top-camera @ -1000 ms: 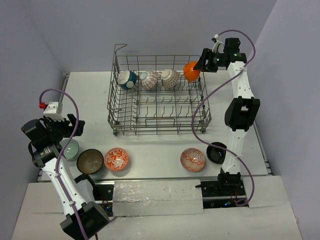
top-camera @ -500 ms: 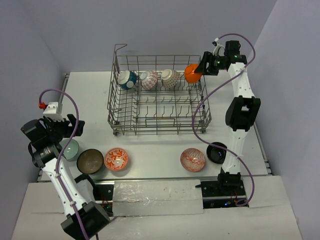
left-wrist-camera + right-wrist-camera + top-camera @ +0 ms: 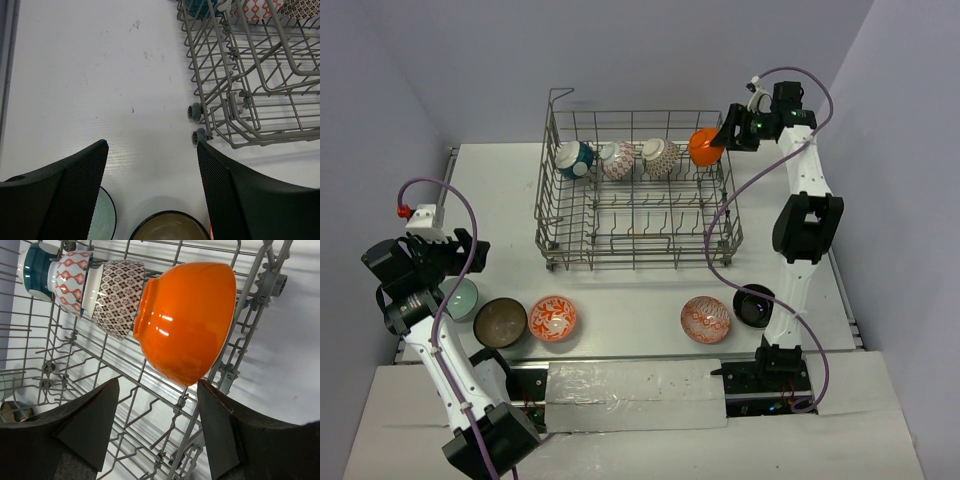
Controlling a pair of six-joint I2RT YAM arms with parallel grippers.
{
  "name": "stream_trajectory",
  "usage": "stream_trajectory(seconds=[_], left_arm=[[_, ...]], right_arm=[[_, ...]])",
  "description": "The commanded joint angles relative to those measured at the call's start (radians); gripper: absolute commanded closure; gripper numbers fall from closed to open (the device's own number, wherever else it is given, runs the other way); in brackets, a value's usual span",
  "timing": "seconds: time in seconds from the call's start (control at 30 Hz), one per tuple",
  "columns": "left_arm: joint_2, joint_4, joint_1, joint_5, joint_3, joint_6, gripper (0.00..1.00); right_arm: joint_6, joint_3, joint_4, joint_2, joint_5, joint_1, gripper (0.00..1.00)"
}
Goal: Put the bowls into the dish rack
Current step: Insert the bowl into the dish rack.
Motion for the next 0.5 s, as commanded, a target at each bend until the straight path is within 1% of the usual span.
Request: stream_trajectory(seconds=[0.0,0.03,0.23,0.47], left_arm=[[-0.007,0.000,0.009,0.026,0.004,0.023,0.23],[-0.008,-0.001,0.009,0.028,0.004,0.023,0.23],[-0.007,0.000,0.014,0.029,0.001,0.023,0.23],[-0.008,0.000,0.017,0.029,0.004,0.023,0.23]], right_arm=[[-0.021,-0.005,-0.010,-0.089,0.021,-0.018,0.28],[-0.050,-0.011,-0.011,-0.098,0.022,-0.018,0.29],[-0.069,-0.088,0.035,-0.170,0.027,-0.018,0.29],[-0.064,-0.006,0.013,-0.137,0.036,-0.018,0.28]])
